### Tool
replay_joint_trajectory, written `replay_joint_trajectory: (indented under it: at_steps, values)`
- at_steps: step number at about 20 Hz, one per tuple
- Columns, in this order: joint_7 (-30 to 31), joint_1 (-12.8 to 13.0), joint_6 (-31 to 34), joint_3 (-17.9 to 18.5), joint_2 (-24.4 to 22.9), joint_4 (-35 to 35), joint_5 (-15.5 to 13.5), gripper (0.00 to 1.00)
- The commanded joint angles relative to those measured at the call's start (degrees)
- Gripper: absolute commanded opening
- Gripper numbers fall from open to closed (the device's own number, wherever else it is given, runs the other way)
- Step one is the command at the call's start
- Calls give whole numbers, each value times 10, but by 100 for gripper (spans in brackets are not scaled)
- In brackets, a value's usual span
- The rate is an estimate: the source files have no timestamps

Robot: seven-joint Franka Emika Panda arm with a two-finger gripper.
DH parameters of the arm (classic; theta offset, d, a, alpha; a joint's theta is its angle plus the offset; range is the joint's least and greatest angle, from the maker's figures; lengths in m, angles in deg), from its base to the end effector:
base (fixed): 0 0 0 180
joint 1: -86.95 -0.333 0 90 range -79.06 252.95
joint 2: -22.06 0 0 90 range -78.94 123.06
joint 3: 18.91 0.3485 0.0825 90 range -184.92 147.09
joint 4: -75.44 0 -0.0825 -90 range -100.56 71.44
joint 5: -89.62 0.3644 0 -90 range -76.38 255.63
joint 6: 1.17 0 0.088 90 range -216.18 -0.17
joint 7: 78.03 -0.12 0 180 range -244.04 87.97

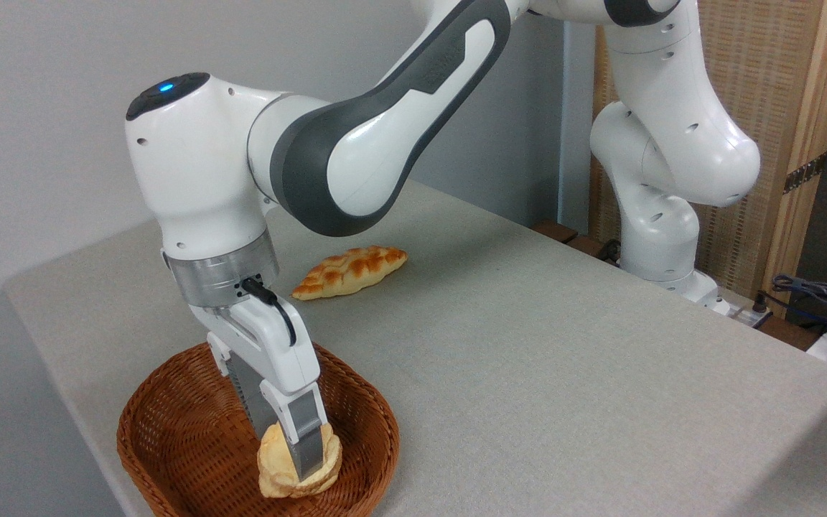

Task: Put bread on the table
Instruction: 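Close the gripper on the round bread roll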

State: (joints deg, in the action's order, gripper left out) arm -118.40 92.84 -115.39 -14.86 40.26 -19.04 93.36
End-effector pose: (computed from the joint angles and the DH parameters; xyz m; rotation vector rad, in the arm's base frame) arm 0.6461 -0.0210 0.4570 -2.8336 1.1425 0.0017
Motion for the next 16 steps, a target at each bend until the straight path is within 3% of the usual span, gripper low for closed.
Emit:
replay_joint_trajectory:
  at_steps: [1,3,5,13,14,16]
  values:
    - [-8,-1,-11,-3,1,-4,9,51]
    - [-8,-1,-11,-3,1,-4,10,27]
    - [-8,-1,-11,-3,0,-4,11,16]
    - [0,-1,-9,-2,-7,3,7,9]
    - [2,-1,-7,-2,-12,3,1,5]
    - [11,-1,-1,2,-26,8,-47,4]
